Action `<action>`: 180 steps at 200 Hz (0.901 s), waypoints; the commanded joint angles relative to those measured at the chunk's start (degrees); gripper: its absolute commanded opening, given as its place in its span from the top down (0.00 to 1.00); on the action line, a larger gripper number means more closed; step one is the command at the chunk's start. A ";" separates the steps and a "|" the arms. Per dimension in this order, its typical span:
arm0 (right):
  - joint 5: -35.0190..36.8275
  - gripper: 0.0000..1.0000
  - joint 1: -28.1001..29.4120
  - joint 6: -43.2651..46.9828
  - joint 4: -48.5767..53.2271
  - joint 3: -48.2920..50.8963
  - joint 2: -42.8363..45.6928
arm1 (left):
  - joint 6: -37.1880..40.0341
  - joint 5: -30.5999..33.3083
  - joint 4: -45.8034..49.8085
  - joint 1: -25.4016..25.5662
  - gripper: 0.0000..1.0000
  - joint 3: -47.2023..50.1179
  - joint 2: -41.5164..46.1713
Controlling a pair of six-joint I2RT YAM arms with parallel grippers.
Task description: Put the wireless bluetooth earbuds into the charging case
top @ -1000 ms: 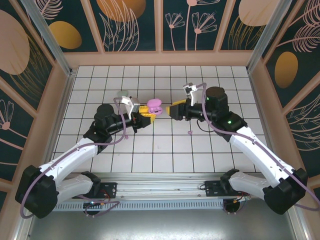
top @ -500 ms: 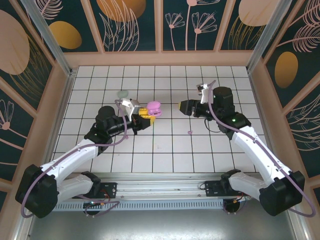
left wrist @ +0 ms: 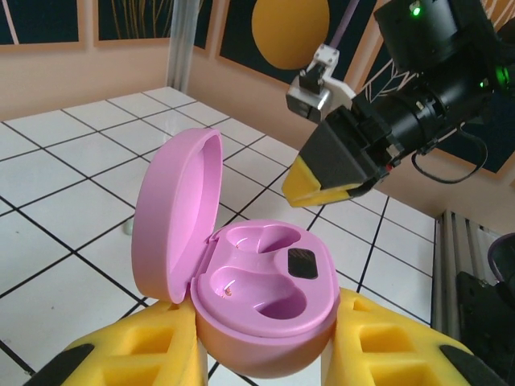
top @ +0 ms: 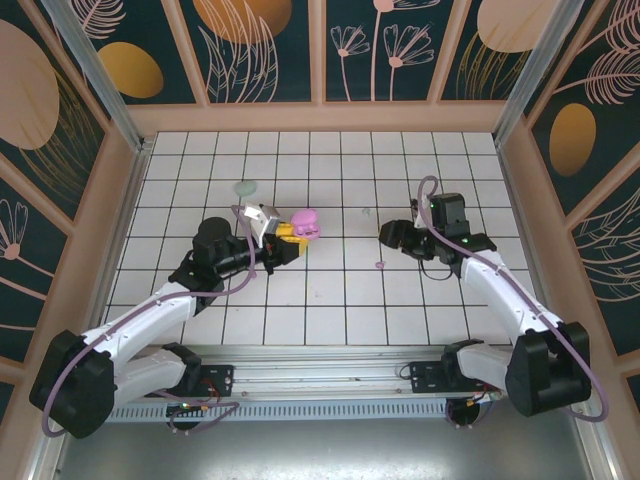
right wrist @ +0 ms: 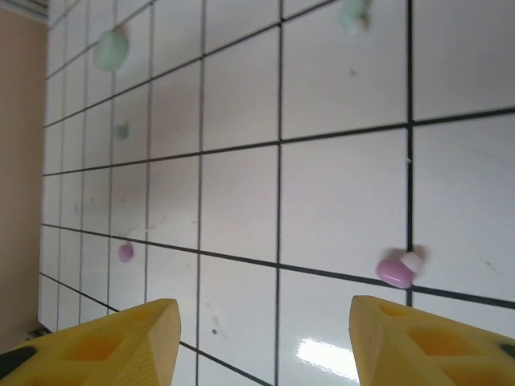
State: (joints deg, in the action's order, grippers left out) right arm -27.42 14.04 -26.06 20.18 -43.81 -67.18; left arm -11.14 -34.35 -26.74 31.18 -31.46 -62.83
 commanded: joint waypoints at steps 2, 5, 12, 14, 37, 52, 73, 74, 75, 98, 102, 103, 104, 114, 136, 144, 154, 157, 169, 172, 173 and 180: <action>0.82 0.43 -0.55 0.41 1.43 1.14 -1.26 | 0.92 0.31 -0.85 0.18 0.93 0.47 0.56; 1.21 0.45 -0.47 0.59 1.58 1.25 -1.47 | 0.87 0.38 -0.92 0.20 0.93 0.55 0.55; 2.21 0.47 -0.44 0.96 1.99 1.42 -2.08 | 0.80 0.40 -0.99 0.16 0.93 0.69 0.51; 2.42 0.48 -0.47 1.07 2.10 1.49 -2.30 | 0.77 0.42 -1.02 0.12 0.93 0.76 0.51; 3.38 0.57 -0.25 1.24 2.20 2.77 -4.15 | 0.51 0.44 -1.36 0.18 0.93 1.38 0.51; 4.73 0.60 0.71 0.69 1.83 3.92 -4.32 | 0.45 0.57 -1.49 0.12 0.93 1.66 0.51; 9.60 0.61 4.48 2.19 1.68 4.39 -3.77 | 0.41 0.67 -1.97 0.13 0.93 1.91 0.35; 9.60 0.61 4.48 2.19 1.68 4.39 -3.77 | 0.41 0.64 -2.03 0.12 0.93 1.92 0.30; 9.85 0.62 4.80 2.35 1.69 4.33 -3.81 | 0.41 0.62 -2.06 0.16 0.93 1.93 0.27; 17.86 0.62 11.16 8.80 4.30 1.85 -5.12 | 0.41 0.34 -2.49 0.19 0.93 1.54 -0.60; 19.06 0.62 12.22 10.10 5.06 1.15 -5.65 | 0.40 0.27 -2.44 0.15 0.93 1.47 -0.78; 19.37 0.62 12.40 10.39 5.27 1.04 -5.80 | 0.41 0.26 -2.48 0.18 0.93 1.44 -0.83; 19.62 0.62 12.72 10.80 5.46 0.89 -5.96 | 0.41 0.25 -2.46 0.14 0.93 1.38 -0.86; 21.88 0.62 13.78 11.71 6.98 -0.92 -7.56 | 0.35 0.09 -2.44 0.15 0.93 1.15 -1.22; 22.35 0.62 15.51 15.77 9.67 -5.20 -11.06 | 0.46 0.02 -2.36 0.19 0.93 1.03 -1.29; 24.82 0.62 16.36 16.68 11.42 -7.23 -12.62 | 0.49 0.07 -2.18 0.17 0.93 1.14 -1.09; 26.55 0.62 16.97 18.34 13.82 -9.67 -14.71 | 0.71 0.15 -1.93 0.17 0.93 1.38 -0.68; 27.08 0.62 16.98 18.95 14.53 -10.27 -15.30 | 0.76 0.18 -1.87 0.18 0.93 1.48 -0.56; 29.82 0.62 19.33 21.85 17.59 -13.02 -17.92 | 1.19 0.46 -1.46 0.14 0.93 1.84 0.02; 30.55 0.62 19.89 22.66 18.36 -13.53 -18.58 | 1.35 0.55 -1.33 0.14 0.93 1.91 0.14; 30.79 0.62 20.02 22.96 18.60 -13.78 -18.86 | 1.36 0.57 -1.27 0.17 0.93 1.92 0.20; 32.21 0.62 21.08 24.86 20.40 -14.87 -20.35 | 1.69 0.72 -0.89 0.16 0.93 1.94 0.40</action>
State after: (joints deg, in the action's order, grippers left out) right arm -2.81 31.83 -9.17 31.81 -54.26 -83.70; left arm -11.05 -33.93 -26.79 31.18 -29.93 -63.99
